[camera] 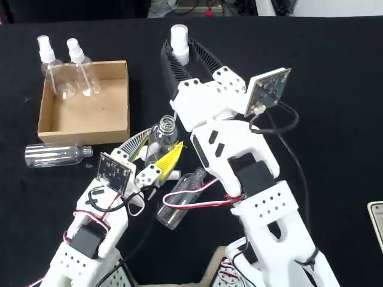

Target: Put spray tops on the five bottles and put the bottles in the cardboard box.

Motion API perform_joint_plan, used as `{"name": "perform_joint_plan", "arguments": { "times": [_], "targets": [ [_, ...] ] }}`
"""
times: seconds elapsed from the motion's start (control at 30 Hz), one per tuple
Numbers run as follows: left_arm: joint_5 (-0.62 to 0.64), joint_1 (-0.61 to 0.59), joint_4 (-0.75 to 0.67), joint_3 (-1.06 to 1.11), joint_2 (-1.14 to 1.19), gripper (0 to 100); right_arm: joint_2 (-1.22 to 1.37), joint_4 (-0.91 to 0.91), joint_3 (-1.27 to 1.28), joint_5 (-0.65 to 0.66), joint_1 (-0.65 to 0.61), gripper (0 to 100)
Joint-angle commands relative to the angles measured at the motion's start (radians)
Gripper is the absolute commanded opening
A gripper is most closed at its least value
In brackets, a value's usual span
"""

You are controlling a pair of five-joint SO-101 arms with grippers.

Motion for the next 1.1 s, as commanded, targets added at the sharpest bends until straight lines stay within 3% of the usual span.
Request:
{"name": "perform_joint_plan", "arguments": {
  "times": [0.0, 0.23, 0.7, 1.07],
  "targets": [
    [-0.009, 0.010, -0.021, -0.018, -0.011, 14, -0.039, -0.002, -0.042, 0.009, -0.034, 1.1],
    [-0.009, 0.010, -0.020, -0.018, -0.011, 14, -0.171, 0.005, -0.008, 0.017, -0.100, 1.1],
    [-0.009, 0.010, -0.017, -0.018, -0.011, 14, -0.203, -0.002, 0.105, 0.018, -0.101, 1.1],
    [-0.009, 0.010, -0.017, -0.018, -0.011, 14, -0.197, -0.011, -0.010, 0.018, -0.101, 1.1]
  ]
}}
